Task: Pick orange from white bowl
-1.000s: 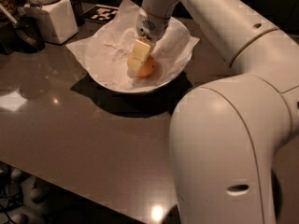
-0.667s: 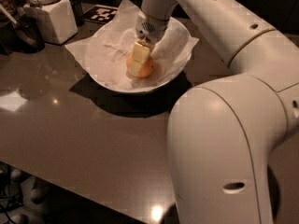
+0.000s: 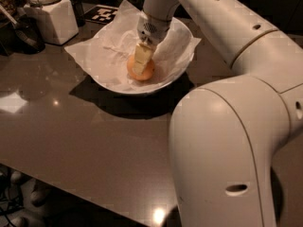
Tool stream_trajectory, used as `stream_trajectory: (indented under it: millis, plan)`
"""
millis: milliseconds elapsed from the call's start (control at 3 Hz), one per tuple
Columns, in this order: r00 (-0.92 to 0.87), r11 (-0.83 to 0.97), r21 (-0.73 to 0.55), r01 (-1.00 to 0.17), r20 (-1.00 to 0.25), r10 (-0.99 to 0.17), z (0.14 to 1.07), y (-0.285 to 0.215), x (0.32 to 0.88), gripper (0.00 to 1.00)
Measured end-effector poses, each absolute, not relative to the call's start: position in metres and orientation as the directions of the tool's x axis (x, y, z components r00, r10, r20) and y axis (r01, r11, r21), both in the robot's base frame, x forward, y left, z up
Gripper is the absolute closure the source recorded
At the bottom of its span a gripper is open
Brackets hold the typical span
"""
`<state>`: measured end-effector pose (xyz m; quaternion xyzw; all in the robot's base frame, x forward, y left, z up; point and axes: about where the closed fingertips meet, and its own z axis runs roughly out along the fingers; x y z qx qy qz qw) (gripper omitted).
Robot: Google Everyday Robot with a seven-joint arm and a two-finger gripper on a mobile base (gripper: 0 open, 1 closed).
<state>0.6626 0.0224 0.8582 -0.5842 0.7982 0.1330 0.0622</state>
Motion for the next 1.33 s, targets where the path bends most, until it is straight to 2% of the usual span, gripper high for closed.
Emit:
stream_trajectory:
  millis: [333, 1333]
  plan:
    - [-0.31, 0.282, 0.14, -0.949, -0.255, -0.916, 0.858, 0.022, 0.663, 1.0]
    - [-0.188, 0.169, 0.084, -0.982, -0.488, -0.853, 0.93, 0.004, 0.633, 1.0]
